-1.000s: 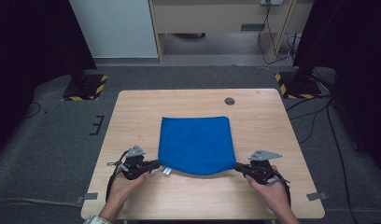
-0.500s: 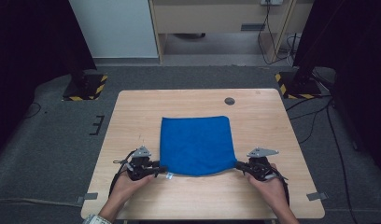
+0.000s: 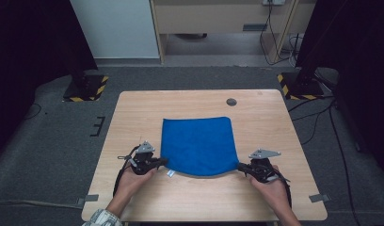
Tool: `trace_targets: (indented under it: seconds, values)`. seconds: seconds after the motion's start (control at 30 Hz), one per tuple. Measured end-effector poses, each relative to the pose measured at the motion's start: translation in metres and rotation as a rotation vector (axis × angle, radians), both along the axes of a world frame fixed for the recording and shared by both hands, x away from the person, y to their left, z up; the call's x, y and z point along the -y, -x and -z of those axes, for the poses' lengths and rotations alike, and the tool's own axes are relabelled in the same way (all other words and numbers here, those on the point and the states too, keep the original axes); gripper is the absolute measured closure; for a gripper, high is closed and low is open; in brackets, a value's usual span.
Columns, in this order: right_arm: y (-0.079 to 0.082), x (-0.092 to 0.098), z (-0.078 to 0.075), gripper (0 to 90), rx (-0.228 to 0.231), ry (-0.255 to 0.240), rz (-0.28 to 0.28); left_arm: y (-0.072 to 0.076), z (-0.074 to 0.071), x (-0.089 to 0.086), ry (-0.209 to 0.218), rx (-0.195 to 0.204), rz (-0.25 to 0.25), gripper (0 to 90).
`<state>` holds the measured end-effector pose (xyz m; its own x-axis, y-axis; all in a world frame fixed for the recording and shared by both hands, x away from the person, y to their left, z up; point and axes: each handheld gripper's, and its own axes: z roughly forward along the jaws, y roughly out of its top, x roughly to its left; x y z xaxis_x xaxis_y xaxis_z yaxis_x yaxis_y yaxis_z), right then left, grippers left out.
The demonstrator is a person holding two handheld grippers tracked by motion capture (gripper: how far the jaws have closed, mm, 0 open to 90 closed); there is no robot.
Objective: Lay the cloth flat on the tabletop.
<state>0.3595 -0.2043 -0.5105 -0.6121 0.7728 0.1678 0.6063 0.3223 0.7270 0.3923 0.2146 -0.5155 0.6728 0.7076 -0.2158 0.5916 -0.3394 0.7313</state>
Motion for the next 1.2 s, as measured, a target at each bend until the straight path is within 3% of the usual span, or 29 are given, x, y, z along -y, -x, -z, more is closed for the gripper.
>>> trace_targets:
  seconds: [0.1,0.2,0.37,0.43,0.5,0.57,0.7,0.83,0.93,1.0,1.07,1.2]
  values:
    - [-0.005,-0.001,0.003,87.8,-0.01,0.008,0.008,-0.011,0.002,0.004,-0.012,0.015,-0.035,86.2]
    - [-0.013,-0.001,0.006,87.8,-0.013,0.017,0.025,-0.022,0.004,0.008,0.006,0.017,-0.064,83.5]
    - [-0.024,0.002,0.012,87.8,-0.028,0.043,0.046,-0.034,0.01,0.018,0.002,0.016,-0.064,77.5]
    - [-0.025,0.002,0.013,87.8,-0.031,0.043,0.047,-0.033,0.009,0.02,-0.012,0.025,-0.063,72.2]
    - [-0.024,0.003,0.012,87.9,-0.027,0.039,0.048,-0.03,0.006,0.016,0.003,0.043,-0.075,64.9]
    - [-0.024,0.003,0.012,87.9,-0.025,0.038,0.048,-0.027,0.003,0.009,0.023,0.038,-0.079,62.9]
    - [-0.023,0.003,0.011,87.9,-0.023,0.036,0.047,-0.016,0.0,-0.007,0.012,0.06,-0.104,57.9]
    - [-0.024,0.003,0.011,87.9,-0.022,0.036,0.048,-0.006,-0.002,-0.016,-0.005,0.041,-0.077,64.5]
    - [-0.024,0.003,0.011,87.9,-0.024,0.037,0.049,-0.003,0.002,-0.012,-0.007,0.019,-0.047,69.9]
    - [-0.024,0.003,0.011,87.9,-0.023,0.037,0.049,-0.004,0.005,-0.005,-0.026,0.008,-0.019,69.9]
    - [-0.023,0.003,0.011,87.9,-0.022,0.035,0.049,-0.004,0.005,-0.001,-0.019,0.007,-0.003,70.7]
    - [-0.023,0.005,0.009,88.0,-0.02,0.023,0.054,-0.001,0.001,-0.001,-0.01,0.009,-0.005,70.3]
